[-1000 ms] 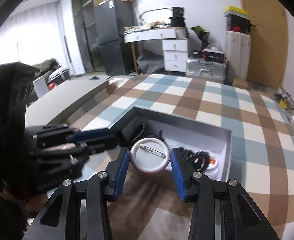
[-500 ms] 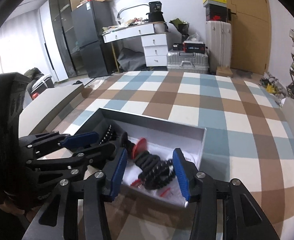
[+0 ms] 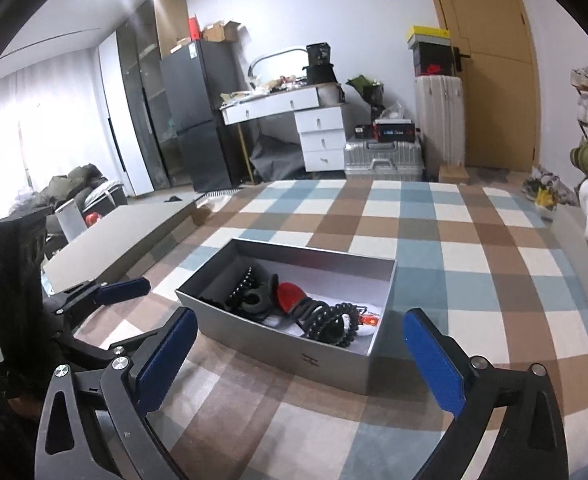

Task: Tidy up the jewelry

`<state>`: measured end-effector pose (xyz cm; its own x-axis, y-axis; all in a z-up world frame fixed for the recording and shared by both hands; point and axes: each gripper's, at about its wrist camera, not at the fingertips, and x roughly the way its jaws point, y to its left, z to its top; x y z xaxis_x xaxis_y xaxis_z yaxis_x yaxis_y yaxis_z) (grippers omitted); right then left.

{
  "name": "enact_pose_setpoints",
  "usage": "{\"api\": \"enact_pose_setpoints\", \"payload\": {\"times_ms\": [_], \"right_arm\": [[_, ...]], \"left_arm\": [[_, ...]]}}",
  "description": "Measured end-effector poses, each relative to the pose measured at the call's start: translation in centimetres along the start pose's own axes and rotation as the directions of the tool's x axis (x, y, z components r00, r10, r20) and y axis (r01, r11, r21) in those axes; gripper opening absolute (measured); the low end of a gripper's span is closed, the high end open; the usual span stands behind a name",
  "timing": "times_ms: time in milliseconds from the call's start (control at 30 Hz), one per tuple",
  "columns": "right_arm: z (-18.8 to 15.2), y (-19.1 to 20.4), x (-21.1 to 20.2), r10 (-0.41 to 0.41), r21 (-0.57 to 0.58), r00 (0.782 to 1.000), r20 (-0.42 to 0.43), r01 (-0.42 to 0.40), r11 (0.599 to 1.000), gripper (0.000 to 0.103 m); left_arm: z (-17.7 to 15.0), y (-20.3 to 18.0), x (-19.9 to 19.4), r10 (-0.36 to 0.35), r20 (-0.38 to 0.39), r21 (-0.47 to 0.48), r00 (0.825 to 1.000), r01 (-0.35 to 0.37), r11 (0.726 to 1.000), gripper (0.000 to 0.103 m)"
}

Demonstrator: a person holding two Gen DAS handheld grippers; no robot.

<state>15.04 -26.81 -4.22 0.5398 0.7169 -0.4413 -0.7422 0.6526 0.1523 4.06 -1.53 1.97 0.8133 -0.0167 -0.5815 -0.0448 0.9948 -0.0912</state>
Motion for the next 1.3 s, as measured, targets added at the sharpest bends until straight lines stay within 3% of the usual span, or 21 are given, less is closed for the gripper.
{"api": "enact_pose_setpoints", "payload": {"times_ms": [267,333,433,1300], "right_arm": [[-0.8,0.2,-0.1,0.015,-0.009,0.998,0.056,-0.015,1.000,0.103],[-1.0,0.1,0.0,0.013,-0.010,0.998,0.068,-0.012,1.000,0.103],[-1.3,0.0,0.0,0.019,-0.011,0.997,0.081,-0.018,1.000,0.103],[-2.1,0.1,0.3,0.001,-0.044,0.997,0.080,0.002,0.999,0.103]], "left_arm": [[-0.4,0.3,-0.4,0.022,0.063,-0.008,0.998,-0.021,1.000,0.092],[-0.4,0.4,-0.5,0.015,0.071,-0.007,0.997,-0.014,1.000,0.102],[-0.5,0.6,-0.8,0.006,0.090,-0.011,0.996,-0.005,1.000,0.102],[-0.6,0.3,-0.6,0.003,0.073,0.013,0.997,-0.004,1.000,0.102]]}}
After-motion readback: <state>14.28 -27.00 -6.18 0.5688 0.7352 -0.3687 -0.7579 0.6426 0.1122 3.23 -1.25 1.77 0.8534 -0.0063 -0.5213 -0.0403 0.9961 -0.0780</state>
